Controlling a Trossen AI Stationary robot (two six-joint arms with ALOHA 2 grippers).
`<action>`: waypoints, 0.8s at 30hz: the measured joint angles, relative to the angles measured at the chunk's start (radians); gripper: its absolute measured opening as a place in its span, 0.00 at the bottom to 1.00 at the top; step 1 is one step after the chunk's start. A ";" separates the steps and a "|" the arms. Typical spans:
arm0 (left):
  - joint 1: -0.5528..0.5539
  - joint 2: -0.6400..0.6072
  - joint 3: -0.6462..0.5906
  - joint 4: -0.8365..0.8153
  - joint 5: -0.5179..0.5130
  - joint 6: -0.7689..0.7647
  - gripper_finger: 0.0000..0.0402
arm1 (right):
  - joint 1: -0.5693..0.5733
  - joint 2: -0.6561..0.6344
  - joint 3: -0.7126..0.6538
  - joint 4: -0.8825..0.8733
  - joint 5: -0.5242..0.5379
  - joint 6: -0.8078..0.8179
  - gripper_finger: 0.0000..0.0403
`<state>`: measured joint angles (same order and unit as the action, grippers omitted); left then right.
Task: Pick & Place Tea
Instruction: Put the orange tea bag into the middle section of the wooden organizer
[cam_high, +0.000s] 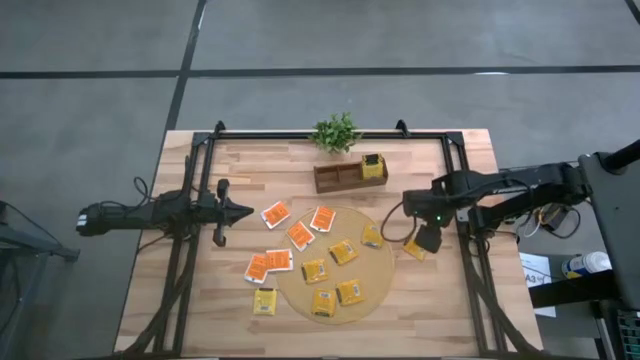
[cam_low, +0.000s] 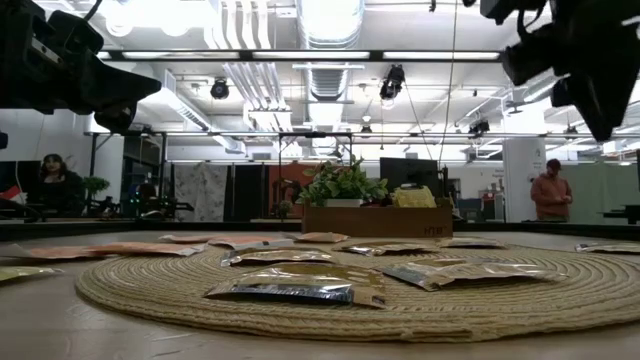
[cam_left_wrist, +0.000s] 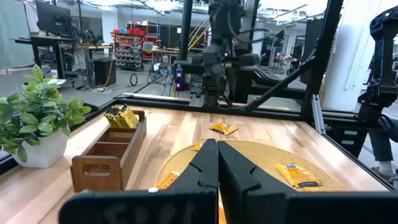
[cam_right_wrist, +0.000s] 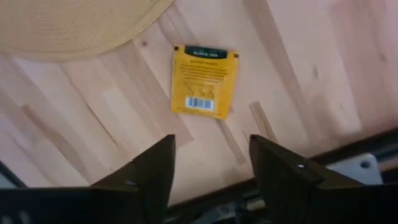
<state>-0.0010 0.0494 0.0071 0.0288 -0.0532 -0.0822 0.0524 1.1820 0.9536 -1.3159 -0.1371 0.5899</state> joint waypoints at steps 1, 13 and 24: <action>0.000 0.000 0.000 0.000 0.000 0.000 0.00 | 0.009 0.001 -0.015 0.022 0.000 0.010 0.52; 0.000 0.000 0.000 0.000 0.000 0.000 0.00 | 0.076 0.071 -0.123 0.221 0.056 0.133 0.65; 0.001 0.000 0.000 0.000 0.000 0.000 0.00 | 0.100 0.231 -0.145 0.318 0.111 0.137 0.66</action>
<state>-0.0002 0.0493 0.0074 0.0288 -0.0531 -0.0822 0.1526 1.4132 0.8083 -0.9977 -0.0261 0.7271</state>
